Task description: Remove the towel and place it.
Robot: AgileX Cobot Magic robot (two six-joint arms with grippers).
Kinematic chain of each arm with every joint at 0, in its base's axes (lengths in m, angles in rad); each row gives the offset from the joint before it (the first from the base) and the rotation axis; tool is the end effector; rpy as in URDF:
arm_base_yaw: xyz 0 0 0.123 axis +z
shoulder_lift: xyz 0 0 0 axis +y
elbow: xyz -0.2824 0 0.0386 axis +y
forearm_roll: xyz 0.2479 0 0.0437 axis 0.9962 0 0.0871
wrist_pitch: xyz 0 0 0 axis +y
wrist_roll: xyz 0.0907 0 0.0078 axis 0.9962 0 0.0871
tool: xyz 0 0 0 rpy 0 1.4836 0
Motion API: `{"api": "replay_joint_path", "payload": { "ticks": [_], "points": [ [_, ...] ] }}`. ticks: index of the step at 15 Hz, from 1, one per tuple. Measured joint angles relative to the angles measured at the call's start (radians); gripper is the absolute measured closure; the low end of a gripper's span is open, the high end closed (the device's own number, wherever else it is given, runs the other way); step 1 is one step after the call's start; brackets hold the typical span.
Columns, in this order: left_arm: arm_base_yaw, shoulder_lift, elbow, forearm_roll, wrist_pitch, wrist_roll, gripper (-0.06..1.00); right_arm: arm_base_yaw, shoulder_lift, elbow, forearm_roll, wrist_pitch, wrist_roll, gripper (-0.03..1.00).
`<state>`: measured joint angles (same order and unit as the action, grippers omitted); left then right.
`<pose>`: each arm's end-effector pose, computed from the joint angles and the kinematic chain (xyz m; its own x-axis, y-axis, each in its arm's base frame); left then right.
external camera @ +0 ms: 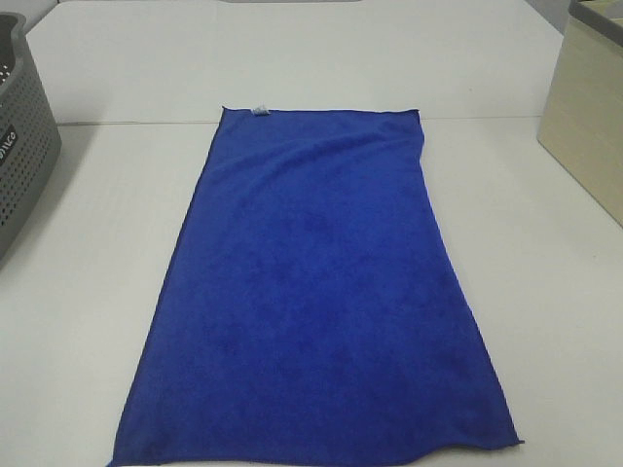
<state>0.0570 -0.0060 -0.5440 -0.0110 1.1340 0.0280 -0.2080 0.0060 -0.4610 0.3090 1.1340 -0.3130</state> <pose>-0.0141 -0.0017 0.2832 -0.4768 -0.0038 -0.8790 -0.0371 0.9992 0.0158 0.0001 0.0256 0.2639 -0.5170 -0.0656 -0.8535 -0.1219 0.9925 -0.0024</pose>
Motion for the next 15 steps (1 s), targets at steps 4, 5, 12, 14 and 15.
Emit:
{"api": "replay_joint_path", "payload": {
  "ticks": [4,5,12,14,15],
  "points": [
    [0.000,0.000,0.024,-0.022,-0.049,0.032,0.33,0.000,0.000,0.000,0.000,0.000,0.000,0.24],
    [0.000,0.000,0.024,-0.030,-0.051,0.048,0.33,0.000,0.000,0.000,-0.001,-0.001,0.000,0.24],
    [0.000,0.000,0.024,-0.022,-0.052,0.065,0.33,0.010,0.000,0.000,-0.034,-0.001,0.000,0.24],
    [0.000,0.000,0.024,-0.013,-0.052,0.065,0.33,0.042,0.000,0.000,-0.034,-0.001,0.000,0.24],
    [0.000,0.000,0.024,-0.013,-0.052,0.065,0.33,0.060,0.000,0.000,-0.034,-0.001,0.000,0.24]
  ]
}}
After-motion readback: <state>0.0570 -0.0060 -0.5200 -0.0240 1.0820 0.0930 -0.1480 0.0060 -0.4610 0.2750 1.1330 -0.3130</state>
